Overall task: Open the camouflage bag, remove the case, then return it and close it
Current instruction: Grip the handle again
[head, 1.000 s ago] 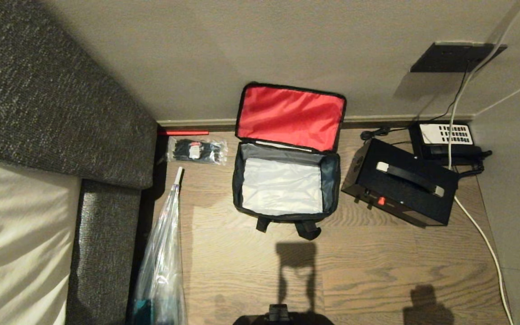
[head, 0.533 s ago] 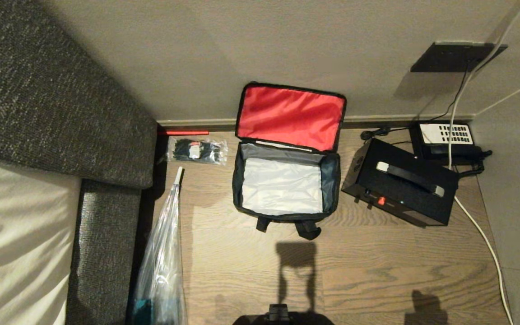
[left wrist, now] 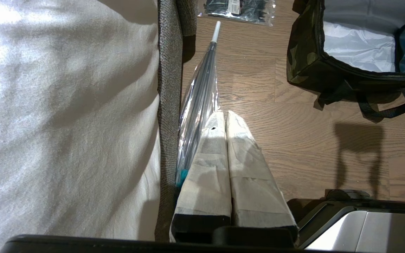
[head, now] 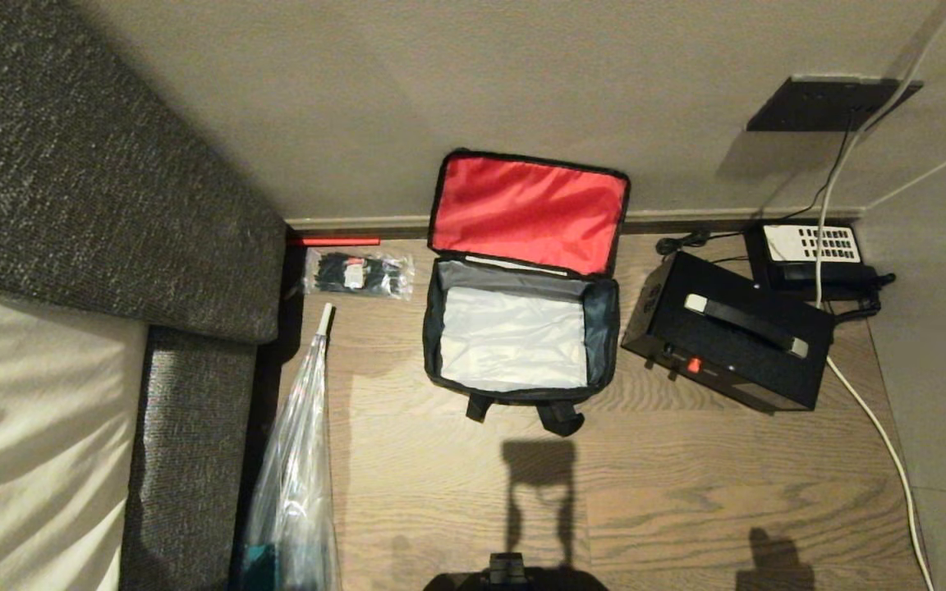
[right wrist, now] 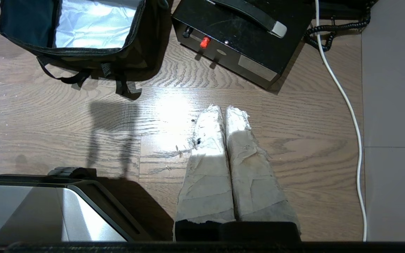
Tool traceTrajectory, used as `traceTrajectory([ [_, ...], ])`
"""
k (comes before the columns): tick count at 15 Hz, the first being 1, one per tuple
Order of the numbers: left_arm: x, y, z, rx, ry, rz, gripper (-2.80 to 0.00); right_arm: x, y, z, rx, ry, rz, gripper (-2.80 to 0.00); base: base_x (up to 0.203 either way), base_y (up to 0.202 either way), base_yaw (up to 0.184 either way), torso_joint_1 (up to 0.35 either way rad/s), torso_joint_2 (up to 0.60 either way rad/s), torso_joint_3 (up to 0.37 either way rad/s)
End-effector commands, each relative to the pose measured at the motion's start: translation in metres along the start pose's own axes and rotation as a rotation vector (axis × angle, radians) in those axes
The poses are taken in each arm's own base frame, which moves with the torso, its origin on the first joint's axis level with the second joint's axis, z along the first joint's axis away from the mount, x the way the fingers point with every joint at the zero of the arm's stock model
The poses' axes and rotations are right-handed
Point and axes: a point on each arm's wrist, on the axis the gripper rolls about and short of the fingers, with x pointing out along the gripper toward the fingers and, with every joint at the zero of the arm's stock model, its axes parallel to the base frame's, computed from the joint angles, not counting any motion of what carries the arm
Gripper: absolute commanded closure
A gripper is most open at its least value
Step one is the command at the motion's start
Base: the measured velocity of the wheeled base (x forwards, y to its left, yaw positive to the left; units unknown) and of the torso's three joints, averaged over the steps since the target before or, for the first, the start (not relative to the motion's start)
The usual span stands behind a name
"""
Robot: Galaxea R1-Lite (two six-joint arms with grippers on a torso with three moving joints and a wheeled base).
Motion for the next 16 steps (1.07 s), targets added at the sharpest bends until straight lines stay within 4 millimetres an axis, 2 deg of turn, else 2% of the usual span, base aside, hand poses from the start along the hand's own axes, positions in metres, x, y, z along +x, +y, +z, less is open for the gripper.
traceTrajectory([
  [1,0.0001,0.0000,-0.0009,-0.001,0.001,0.001,0.00,0.0003,0.0000,0.0001,-0.001,0.004,0.001,0.00,0.000,0.000,0.000,0.000,0.00,0.000],
  [16,0.0001,-0.0002,-0.0017,0.056,0.011,-0.008,0.00,0.0002,0.0000,0.0001,-0.001,0.003,0.001,0.00,0.000,0.000,0.000,0.000,0.00,0.000],
])
